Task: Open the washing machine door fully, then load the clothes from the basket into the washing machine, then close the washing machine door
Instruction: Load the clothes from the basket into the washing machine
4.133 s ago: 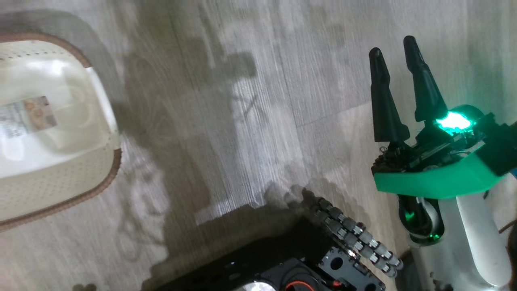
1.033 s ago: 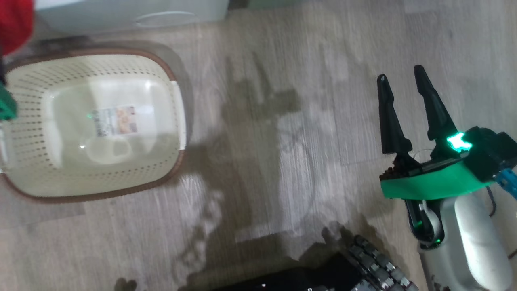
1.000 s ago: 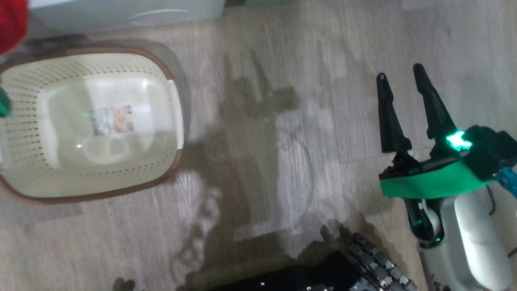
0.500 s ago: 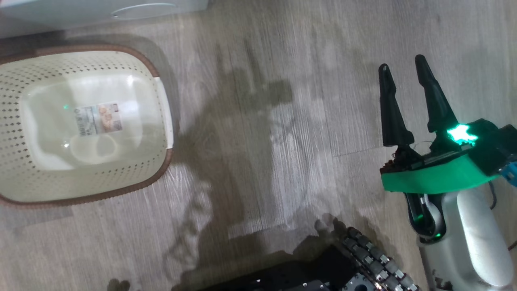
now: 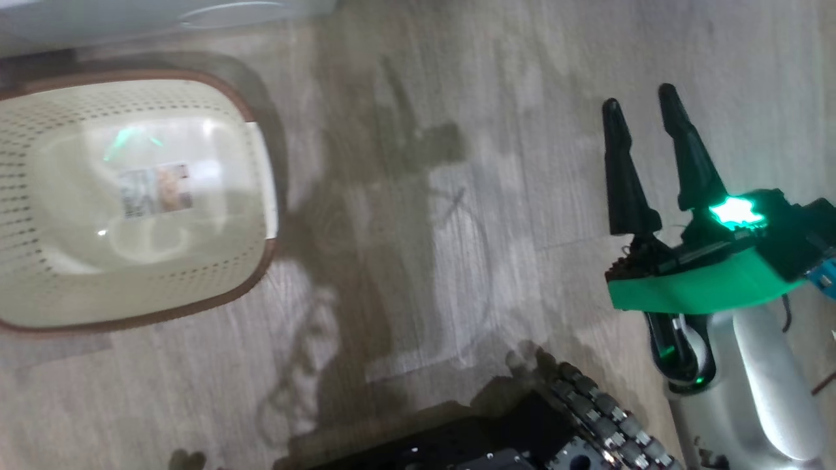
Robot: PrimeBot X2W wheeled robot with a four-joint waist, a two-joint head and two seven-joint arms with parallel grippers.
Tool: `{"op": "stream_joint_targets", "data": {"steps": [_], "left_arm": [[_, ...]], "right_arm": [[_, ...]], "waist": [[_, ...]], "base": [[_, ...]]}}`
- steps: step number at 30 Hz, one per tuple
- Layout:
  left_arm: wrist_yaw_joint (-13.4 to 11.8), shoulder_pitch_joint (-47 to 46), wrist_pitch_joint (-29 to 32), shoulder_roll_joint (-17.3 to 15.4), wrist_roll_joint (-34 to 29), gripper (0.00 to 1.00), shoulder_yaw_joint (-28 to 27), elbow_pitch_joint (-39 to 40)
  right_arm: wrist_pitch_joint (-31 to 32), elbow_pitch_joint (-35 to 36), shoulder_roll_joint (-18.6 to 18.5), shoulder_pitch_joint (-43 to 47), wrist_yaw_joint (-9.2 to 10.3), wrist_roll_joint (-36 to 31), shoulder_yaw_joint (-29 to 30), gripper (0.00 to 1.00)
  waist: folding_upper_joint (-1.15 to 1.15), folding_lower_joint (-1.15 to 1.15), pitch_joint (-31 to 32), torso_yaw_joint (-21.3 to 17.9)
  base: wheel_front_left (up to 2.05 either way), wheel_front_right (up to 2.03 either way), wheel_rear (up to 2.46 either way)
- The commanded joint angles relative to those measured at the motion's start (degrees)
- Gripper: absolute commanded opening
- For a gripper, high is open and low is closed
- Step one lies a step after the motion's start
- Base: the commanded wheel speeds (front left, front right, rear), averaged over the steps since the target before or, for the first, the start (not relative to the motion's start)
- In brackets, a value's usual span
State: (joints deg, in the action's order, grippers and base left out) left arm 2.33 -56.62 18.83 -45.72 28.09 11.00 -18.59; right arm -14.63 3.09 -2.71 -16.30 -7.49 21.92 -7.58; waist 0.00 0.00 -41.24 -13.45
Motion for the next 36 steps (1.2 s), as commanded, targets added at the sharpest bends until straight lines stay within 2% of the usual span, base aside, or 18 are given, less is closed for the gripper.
{"op": "stream_joint_targets", "data": {"steps": [1, 4, 8, 14, 18, 25, 26, 28, 29, 36], "left_arm": [[-0.4, -3.5, 1.5, -4.4, 0.4, 0.0, -2.9, 2.5], [-0.9, -7.4, 4.2, -6.4, -0.3, 0.0, -3.3, 2.7], [-1.6, -13.0, 4.7, -8.9, -2.3, 0.0, -3.6, 0.1], [-2.4, -20.3, 0.0, -11.1, -6.2, 0.0, -3.6, -4.0], [-3.1, -24.2, -5.8, -11.7, -8.7, 0.0, -3.3, -5.5], [-3.3, -26.4, -7.2, -10.2, -8.8, 0.0, -2.3, -9.9], [-3.4, -26.3, -7.3, -9.8, -8.5, 0.03, -2.4, -10.3], [-3.7, -25.8, -7.9, -8.8, -7.8, 0.86, -2.5, -10.6], [-3.8, -25.5, -8.5, -8.3, -7.4, 1.0, -2.6, -10.4], [-5.2, -20.5, -12.4, -4.9, -4.1, 1.0, -4.3, -8.3]], "right_arm": [[-0.4, 2.2, -0.2, -0.2, 0.0, 0.9, -1.4, 1.0], [-0.4, 2.4, -0.2, -0.5, 0.0, 2.7, -2.4, 1.0], [-0.4, 2.8, -0.2, -0.2, 0.0, 5.0, -3.4, 1.0], [-0.4, 3.7, -0.2, 1.0, 0.0, 7.3, -4.9, 1.0], [-0.4, 4.6, -0.2, 1.6, 0.0, 8.0, -5.6, 1.0], [-0.4, 5.2, -0.2, 1.8, 0.0, 8.1, -5.6, 1.0], [-0.4, 5.2, -0.2, 1.7, 0.0, 8.0, -5.4, 1.0], [-0.4, 5.3, -0.2, 1.5, 0.0, 7.6, -5.0, 1.0], [-0.4, 5.3, -0.2, 1.5, 0.0, 7.4, -4.8, 1.0], [-0.4, 5.2, -0.2, 1.0, 0.0, 5.3, -3.5, 1.0]], "waist": [[0.0, 0.0, -1.6, -2.2], [0.0, 0.0, -3.3, -5.3], [0.0, 0.0, -5.4, -9.4], [0.0, 0.0, -8.2, -13.7], [0.0, 0.0, -9.7, -15.0], [0.0, 0.0, -10.6, -14.5], [0.0, 0.0, -10.6, -14.2], [0.0, 0.0, -10.5, -13.5], [0.0, 0.0, -10.3, -13.1], [0.0, 0.0, -8.1, -9.9]], "base": [[0.0, 0.0, 0.0], [0.0, 0.0, 0.0], [0.0, 0.0, 0.0], [0.0, 0.0, 0.0], [0.0, 0.0, 0.0], [0.0, 0.0, 0.0], [0.0, 0.0, 0.0], [0.0, 0.0, 0.0], [0.0, 0.0, 0.0], [0.0, 0.0, 0.0]]}}
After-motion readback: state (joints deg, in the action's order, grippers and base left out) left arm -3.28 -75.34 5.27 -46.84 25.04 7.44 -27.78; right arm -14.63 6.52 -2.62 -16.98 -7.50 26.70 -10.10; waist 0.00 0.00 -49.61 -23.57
